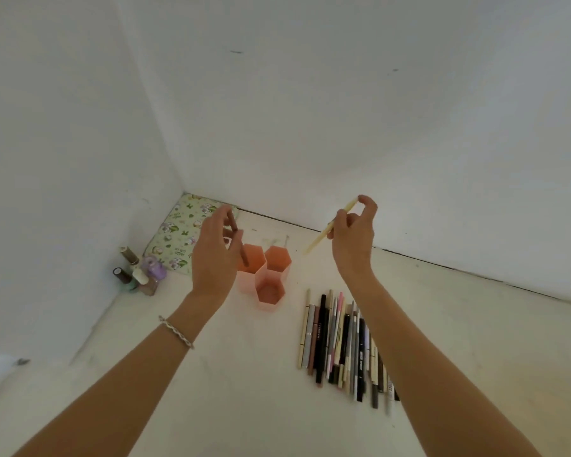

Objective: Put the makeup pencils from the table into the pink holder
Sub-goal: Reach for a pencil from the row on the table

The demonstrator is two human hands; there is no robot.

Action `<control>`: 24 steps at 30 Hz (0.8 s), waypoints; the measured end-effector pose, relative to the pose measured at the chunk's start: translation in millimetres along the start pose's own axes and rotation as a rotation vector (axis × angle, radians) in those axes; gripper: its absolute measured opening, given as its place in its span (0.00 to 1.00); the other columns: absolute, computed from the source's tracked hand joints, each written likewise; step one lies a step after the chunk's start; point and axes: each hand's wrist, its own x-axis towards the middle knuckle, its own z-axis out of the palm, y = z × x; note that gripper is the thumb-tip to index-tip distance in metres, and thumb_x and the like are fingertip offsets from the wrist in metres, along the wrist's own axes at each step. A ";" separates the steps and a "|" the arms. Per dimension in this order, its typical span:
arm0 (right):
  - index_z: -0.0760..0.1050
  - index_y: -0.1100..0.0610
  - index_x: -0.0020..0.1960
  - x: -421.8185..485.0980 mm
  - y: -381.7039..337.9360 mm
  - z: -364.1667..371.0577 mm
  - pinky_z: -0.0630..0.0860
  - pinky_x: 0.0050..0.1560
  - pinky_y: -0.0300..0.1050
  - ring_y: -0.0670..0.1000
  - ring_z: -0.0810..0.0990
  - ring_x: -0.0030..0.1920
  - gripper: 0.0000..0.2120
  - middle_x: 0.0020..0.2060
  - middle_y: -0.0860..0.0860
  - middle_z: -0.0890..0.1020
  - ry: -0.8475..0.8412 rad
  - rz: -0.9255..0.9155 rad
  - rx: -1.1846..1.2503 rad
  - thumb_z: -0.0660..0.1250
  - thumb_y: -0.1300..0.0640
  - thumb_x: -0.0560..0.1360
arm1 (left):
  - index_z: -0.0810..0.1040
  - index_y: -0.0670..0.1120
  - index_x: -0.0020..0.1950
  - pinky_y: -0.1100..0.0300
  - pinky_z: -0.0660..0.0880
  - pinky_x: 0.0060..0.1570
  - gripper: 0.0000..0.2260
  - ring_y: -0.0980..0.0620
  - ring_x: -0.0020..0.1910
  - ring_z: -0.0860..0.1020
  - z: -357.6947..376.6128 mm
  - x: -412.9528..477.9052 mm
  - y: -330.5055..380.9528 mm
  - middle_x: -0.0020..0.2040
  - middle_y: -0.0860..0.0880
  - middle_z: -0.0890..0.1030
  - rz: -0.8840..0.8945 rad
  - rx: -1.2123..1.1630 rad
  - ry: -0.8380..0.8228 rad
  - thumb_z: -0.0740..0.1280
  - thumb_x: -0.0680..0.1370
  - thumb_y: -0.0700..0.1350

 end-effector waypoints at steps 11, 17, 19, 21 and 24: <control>0.59 0.46 0.63 -63.0 4.8 58.0 0.78 0.36 0.44 0.47 0.80 0.33 0.12 0.40 0.47 0.82 -0.259 -0.309 -0.237 0.58 0.55 0.82 | 0.77 0.46 0.61 0.52 0.78 0.52 0.12 0.51 0.53 0.77 -26.0 0.9 4.0 0.57 0.49 0.78 0.032 -0.037 0.101 0.59 0.81 0.40; 0.65 0.48 0.63 -64.6 16.8 45.2 0.77 0.42 0.42 0.42 0.78 0.39 0.12 0.49 0.43 0.79 -0.210 -0.343 -0.359 0.59 0.52 0.79 | 0.75 0.50 0.51 0.71 0.73 0.46 0.08 0.60 0.46 0.77 -11.6 -30.1 56.4 0.46 0.55 0.78 0.015 -0.204 -0.044 0.59 0.77 0.40; 0.65 0.47 0.62 -53.0 18.2 28.2 0.74 0.37 0.36 0.42 0.78 0.37 0.12 0.41 0.40 0.78 -0.107 -0.287 -0.310 0.59 0.55 0.79 | 0.75 0.49 0.48 0.62 0.78 0.44 0.06 0.54 0.43 0.78 14.1 -53.3 64.3 0.42 0.52 0.79 -0.058 -0.174 -0.287 0.61 0.78 0.40; 0.66 0.49 0.62 -40.6 22.6 8.4 0.71 0.36 0.36 0.42 0.77 0.35 0.13 0.39 0.39 0.77 -0.059 -0.220 -0.294 0.59 0.59 0.79 | 0.76 0.47 0.51 0.58 0.80 0.45 0.05 0.53 0.42 0.80 46.1 -78.1 64.9 0.44 0.50 0.80 -0.132 0.007 -0.565 0.63 0.79 0.38; 0.66 0.50 0.62 -31.5 33.6 -18.4 0.75 0.35 0.42 0.42 0.75 0.30 0.15 0.40 0.42 0.78 -0.057 -0.126 -0.296 0.58 0.63 0.78 | 0.75 0.43 0.58 0.56 0.78 0.54 0.08 0.48 0.52 0.80 83.4 -105.6 56.4 0.54 0.45 0.80 -0.221 0.250 -0.783 0.60 0.81 0.39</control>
